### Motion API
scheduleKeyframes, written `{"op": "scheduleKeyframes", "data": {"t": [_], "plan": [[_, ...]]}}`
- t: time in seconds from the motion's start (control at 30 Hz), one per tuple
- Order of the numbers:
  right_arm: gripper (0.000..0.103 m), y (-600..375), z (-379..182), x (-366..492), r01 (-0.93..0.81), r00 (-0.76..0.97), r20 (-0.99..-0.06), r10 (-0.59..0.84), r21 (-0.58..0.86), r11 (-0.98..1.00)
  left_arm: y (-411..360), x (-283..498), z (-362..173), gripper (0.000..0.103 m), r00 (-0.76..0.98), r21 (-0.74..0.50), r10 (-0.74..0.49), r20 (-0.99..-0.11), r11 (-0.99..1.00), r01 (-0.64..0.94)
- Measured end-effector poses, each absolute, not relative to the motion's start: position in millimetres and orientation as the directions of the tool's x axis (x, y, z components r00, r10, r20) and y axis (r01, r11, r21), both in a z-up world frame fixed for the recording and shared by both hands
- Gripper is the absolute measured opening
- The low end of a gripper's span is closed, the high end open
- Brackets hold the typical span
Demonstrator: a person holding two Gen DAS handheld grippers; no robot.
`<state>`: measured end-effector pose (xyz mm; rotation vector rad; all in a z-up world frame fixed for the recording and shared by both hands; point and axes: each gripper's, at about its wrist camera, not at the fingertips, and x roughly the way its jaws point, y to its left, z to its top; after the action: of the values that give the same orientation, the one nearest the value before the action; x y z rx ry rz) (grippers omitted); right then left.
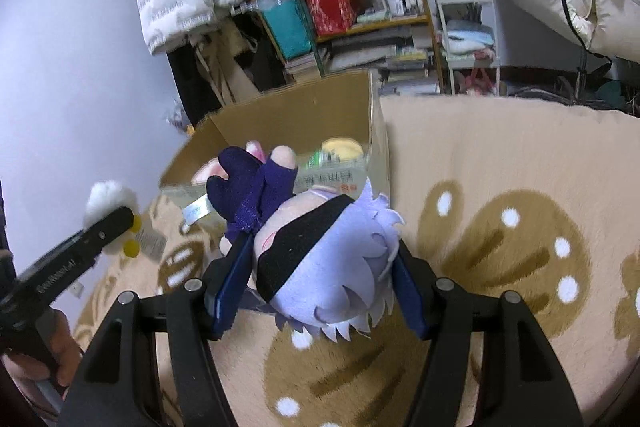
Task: Organize soft objects
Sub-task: 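Lift the doll and keychain and carry both over the box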
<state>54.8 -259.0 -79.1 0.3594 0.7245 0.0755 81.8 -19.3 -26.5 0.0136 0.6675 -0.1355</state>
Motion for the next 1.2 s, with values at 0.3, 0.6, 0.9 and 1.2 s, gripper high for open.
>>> {"op": "scheduleKeyframes", "data": {"t": [0.3, 0.6, 0.9, 1.2], "plan": [[0.069, -267, -46, 50, 0.049, 0.848, -0.511, 0.137, 0.333, 0.942, -25, 89, -2, 0.036, 0.859, 0.008, -0.108, -0.5, 0.992, 0.13], [0.069, -256, -32, 69, 0.025, 0.88, -0.464, 0.106, 0.268, 0.963, -35, 109, 15, 0.036, 0.899, 0.041, -0.112, -0.422, 0.989, 0.142], [0.069, -251, -42, 101, 0.014, 0.872, -0.481, 0.097, 0.222, 0.975, -48, 138, 11, 0.036, 0.878, 0.041, -0.167, -0.449, 0.978, 0.206], [0.069, -251, -52, 117, 0.011, 0.863, -0.496, 0.093, 0.203, 0.979, -63, 157, -10, 0.036, 0.853, 0.073, -0.163, -0.496, 0.971, 0.228]]}}
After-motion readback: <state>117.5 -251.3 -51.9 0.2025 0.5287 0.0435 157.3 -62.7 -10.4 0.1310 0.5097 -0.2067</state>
